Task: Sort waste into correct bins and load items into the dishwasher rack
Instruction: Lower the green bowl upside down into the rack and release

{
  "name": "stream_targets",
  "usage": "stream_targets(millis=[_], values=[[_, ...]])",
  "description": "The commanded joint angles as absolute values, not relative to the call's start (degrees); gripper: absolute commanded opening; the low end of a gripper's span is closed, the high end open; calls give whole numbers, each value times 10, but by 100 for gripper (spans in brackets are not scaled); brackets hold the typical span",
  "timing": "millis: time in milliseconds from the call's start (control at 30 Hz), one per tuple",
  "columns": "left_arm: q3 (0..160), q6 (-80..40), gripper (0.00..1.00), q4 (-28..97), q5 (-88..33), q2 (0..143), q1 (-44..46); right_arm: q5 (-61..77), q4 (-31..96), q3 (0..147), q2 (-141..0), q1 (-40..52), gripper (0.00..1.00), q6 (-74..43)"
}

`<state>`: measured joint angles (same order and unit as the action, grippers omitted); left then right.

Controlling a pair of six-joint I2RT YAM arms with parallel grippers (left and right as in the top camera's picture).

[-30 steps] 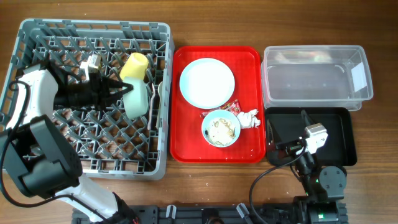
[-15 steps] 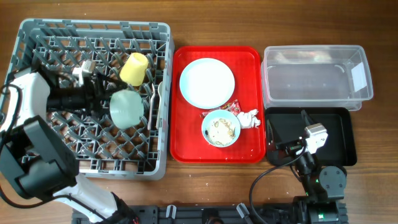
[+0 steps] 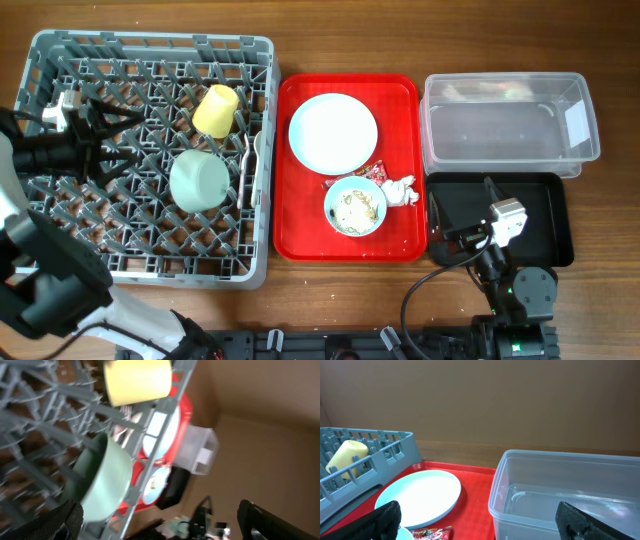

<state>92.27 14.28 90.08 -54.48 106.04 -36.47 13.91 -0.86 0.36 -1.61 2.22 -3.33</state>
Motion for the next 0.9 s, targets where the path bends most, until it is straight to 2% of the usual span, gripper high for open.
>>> stream_targets(millis=[0, 167, 333, 367, 400, 433, 667, 867], values=[[938, 108, 100, 905, -448, 979, -317, 140, -12, 3, -17, 26, 100, -32], [938, 67, 100, 856, -408, 918, -207, 140, -12, 3, -17, 26, 100, -32], [938, 38, 100, 803, -410, 928, -95, 140, -12, 3, -17, 26, 100, -31], [938, 41, 85, 803, -398, 934, -76, 140, -12, 3, -17, 26, 100, -32], [938, 39, 27, 804, -381, 939, -62, 140, -12, 3, -17, 26, 100, -32], [937, 22, 4, 806, -343, 947, -41, 140, -12, 3, -17, 26, 100, -32], [879, -169, 4, 803, -91, 974, 27, 140, -12, 3, -17, 26, 100, -32], [852, -232, 4, 814, 17, 975, 20, 140, -12, 3, -17, 26, 100, -31]])
